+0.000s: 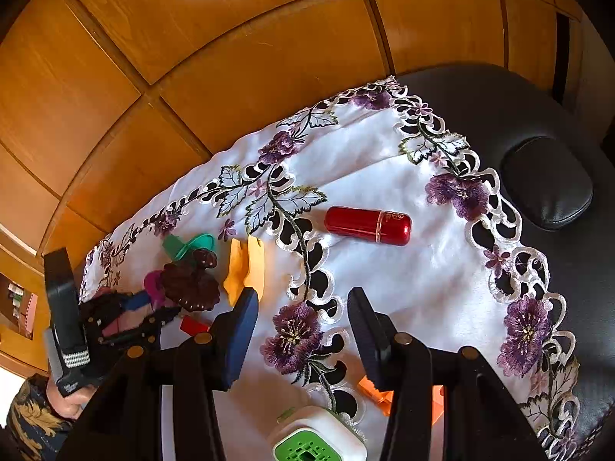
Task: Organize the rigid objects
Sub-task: 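Move the left tool to the magenta suction cup and grasp it, then carry suction cup into tray with left tool while right tool grasps green plug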
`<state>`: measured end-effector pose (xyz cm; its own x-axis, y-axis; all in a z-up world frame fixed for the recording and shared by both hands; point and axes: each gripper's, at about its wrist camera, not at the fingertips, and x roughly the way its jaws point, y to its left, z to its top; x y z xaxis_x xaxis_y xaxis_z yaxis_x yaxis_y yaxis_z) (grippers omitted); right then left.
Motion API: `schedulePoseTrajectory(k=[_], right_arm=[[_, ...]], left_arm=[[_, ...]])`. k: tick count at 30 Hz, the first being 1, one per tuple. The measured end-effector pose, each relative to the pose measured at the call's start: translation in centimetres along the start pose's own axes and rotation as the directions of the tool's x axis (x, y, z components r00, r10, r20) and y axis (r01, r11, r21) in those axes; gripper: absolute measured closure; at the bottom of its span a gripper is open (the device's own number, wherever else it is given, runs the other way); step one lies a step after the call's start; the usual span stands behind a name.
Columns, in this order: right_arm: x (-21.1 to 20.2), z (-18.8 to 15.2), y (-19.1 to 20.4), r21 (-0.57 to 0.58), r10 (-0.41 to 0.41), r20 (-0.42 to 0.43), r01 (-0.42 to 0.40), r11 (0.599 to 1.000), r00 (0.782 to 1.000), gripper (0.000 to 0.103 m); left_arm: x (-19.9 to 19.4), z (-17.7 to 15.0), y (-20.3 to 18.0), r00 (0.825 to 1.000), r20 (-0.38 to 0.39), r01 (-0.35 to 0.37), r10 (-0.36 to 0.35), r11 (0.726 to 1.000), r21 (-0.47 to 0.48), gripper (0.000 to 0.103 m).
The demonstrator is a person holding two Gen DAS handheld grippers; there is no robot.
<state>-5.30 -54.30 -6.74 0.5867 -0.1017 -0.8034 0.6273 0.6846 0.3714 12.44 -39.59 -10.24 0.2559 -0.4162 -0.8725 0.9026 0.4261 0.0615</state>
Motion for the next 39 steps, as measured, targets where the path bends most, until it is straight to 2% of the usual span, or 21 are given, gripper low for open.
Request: schedulePoseTrajectory(k=[4,7,12,16,19,23,25,27,30,32,34,35,36,37,38,39], right_arm=[[-0.1,0.2,-0.4,0.018,-0.01,0.007,0.01,1.0,1.0,0.054],[0.0,0.3,-1.1,0.05,-0.016,-0.002,0.016,0.999,1.0,0.054],[0.9,0.1,-1.6,0.078,-0.02,-0.052,0.025,0.997,0.998,0.054],[1.9,-0.5,-1.2,0.053,-0.023,-0.112,0.029,0.998,0.993,0.054],[2.5,-1.2,-0.7,0.032,-0.019,-0.159,0.025,0.999,0.987,0.051],[1.7,-2.2,-0.1,0.007,-0.01,-0.167,0.011,1.0,0.986,0.048],[1.0,-3.2,0.5,-0.034,-0.005,-0.182,-0.001,0.999,0.983,0.047],[0.4,-3.9,1.2,-0.093,-0.029,-0.193,0.011,0.996,0.981,0.035],[-0.3,-4.6,1.8,-0.163,-0.073,-0.207,0.039,0.986,0.976,0.031],[-0.1,-5.0,2.3,-0.21,-0.095,-0.245,0.043,0.977,0.965,0.028],[0.8,-6.0,3.2,-0.305,-0.18,-0.281,0.089,0.948,0.943,0.025],[1.4,-6.3,3.5,-0.343,-0.219,-0.294,0.111,0.933,0.93,0.026],[2.1,-6.9,4.0,-0.379,-0.264,-0.306,0.137,0.915,0.915,0.03],[2.5,-7.4,4.4,-0.407,-0.301,-0.298,0.164,0.898,0.906,0.04],[2.8,-7.7,4.7,-0.418,-0.305,-0.295,0.165,0.893,0.906,0.051],[2.9,-8.0,5.1,-0.437,-0.317,-0.272,0.177,0.882,0.909,0.05]], left_arm=[[-2.2,-0.8,-0.7,1.0,0.013,-0.02,0.02,1.0,-0.007,0.066],[-4.3,-1.9,-0.9,0.999,0.032,-0.03,0.031,0.998,-0.047,0.066],[-7.7,-4.5,-1.5,0.997,0.077,0.014,-0.002,0.988,-0.156,0.066],[-10.7,-7.2,-2.5,0.992,0.122,0.052,-0.025,0.972,-0.227,0.066],[-12.4,-8.8,-3.1,0.989,0.146,0.061,-0.024,0.966,-0.252,0.066],[-14.7,-11.4,-3.5,0.986,0.166,0.062,-0.018,0.963,-0.263,0.066],[-15.5,-12.7,-3.2,0.985,0.174,0.069,-0.021,0.958,-0.277,0.066],[-16.0,-13.6,-2.7,0.983,0.181,0.074,-0.021,0.953,-0.293,0.066],[-16.8,-15.2,-2.1,0.981,0.195,0.084,-0.02,0.942,-0.324,0.066],[-17.4,-16.3,-1.5,0.979,0.205,0.092,-0.019,0.932,-0.352,0.066],[-18.2,-17.6,-0.6,0.976,0.219,0.101,-0.014,0.916,-0.388,0.066],[-18.5,-18.1,-0.2,0.974,0.224,0.101,-0.009,0.91,-0.402,0.066],[-19.0,-18.7,0.3,0.973,0.23,0.098,0.001,0.903,-0.419,0.066],[-19.4,-19.3,0.9,0.972,0.235,0.095,0.011,0.896,-0.435,0.066],[-19.9,-20.1,1.6,0.971,0.24,0.091,0.024,0.885,-0.456,0.065],[-20.4,-21.0,2.4,0.969,0.243,0.085,0.039,0.873,-0.48,0.066]])
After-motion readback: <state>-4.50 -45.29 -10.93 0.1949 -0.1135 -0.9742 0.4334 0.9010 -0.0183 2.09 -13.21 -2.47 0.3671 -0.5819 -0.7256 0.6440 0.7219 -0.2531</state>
